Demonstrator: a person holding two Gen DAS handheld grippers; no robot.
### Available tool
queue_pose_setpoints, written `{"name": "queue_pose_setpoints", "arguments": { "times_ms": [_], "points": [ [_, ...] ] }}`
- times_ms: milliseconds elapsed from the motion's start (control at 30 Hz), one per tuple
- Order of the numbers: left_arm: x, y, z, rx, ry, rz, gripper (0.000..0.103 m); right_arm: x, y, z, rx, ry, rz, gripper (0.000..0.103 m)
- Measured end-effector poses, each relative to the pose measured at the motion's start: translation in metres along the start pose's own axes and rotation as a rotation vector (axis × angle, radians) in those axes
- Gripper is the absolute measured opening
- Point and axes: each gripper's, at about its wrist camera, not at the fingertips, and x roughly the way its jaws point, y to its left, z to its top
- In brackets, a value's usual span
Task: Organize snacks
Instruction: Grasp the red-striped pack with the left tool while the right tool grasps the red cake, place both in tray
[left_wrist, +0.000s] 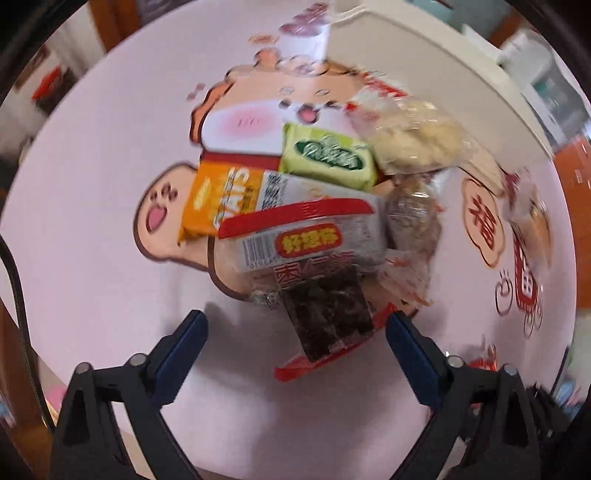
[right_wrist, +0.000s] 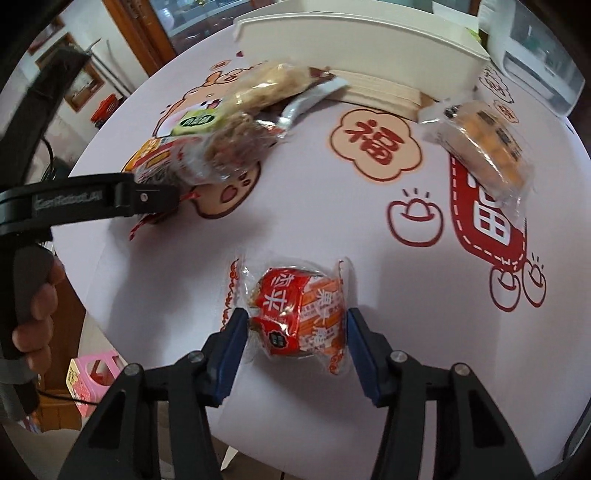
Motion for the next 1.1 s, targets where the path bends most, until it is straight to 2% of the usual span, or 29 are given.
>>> {"name": "queue_pose_setpoints", "arguments": {
  "times_ms": [33,100,167,200,233,300,400,600,733,833,967,1100],
  "points": [
    [-0.002,-0.001,0.001,-0.012,-0.024,0.009,0.09,-0.002,-0.001,-0.003,0.005,-0.001,0.004,0.054],
    [0.0,-0.001,0.003,-0.016,-0.028,0.004,0.086,-0.001,-0.002,-0.004,0.011,0.0,0.013,0.054],
    [-0.001,-0.003,0.003,-0.02,-0.042,0.013,0.078,-0.001,-0.004,-0.001,0.01,0.0,0.016,0.054],
    [-0.001,-0.005,0.002,-0.018,-0.045,0.012,0.071,-0.001,-0.004,-0.001,0.008,0.0,0.016,0.054],
    [-0.002,-0.007,0.001,-0.006,-0.052,0.02,0.055,-0.002,-0.004,0.0,0.005,0.0,0.017,0.054],
    [-0.003,-0.014,-0.002,0.034,-0.054,0.039,0.046,-0.001,0.0,0.002,0.004,0.001,0.021,0.054],
    [-0.005,-0.018,-0.009,0.063,-0.044,0.032,0.041,0.001,-0.001,0.002,0.011,0.005,0.03,0.054],
    [-0.025,-0.022,-0.022,0.136,-0.027,0.028,0.04,-0.003,-0.002,0.003,0.011,0.009,0.045,0.053],
    [-0.059,-0.034,-0.016,0.216,-0.092,0.038,0.04,-0.023,0.001,0.011,-0.004,-0.035,0.057,0.053],
    [-0.088,-0.043,0.0,0.263,-0.161,0.033,0.04,-0.047,-0.001,0.024,-0.001,-0.093,0.058,0.053],
    [-0.132,-0.044,0.038,0.273,-0.222,-0.048,0.04,-0.085,-0.007,0.05,0.023,-0.19,0.064,0.053],
    [-0.173,-0.072,0.076,0.351,-0.323,-0.085,0.041,-0.129,-0.012,0.091,0.025,-0.307,0.026,0.053]
  ]
}}
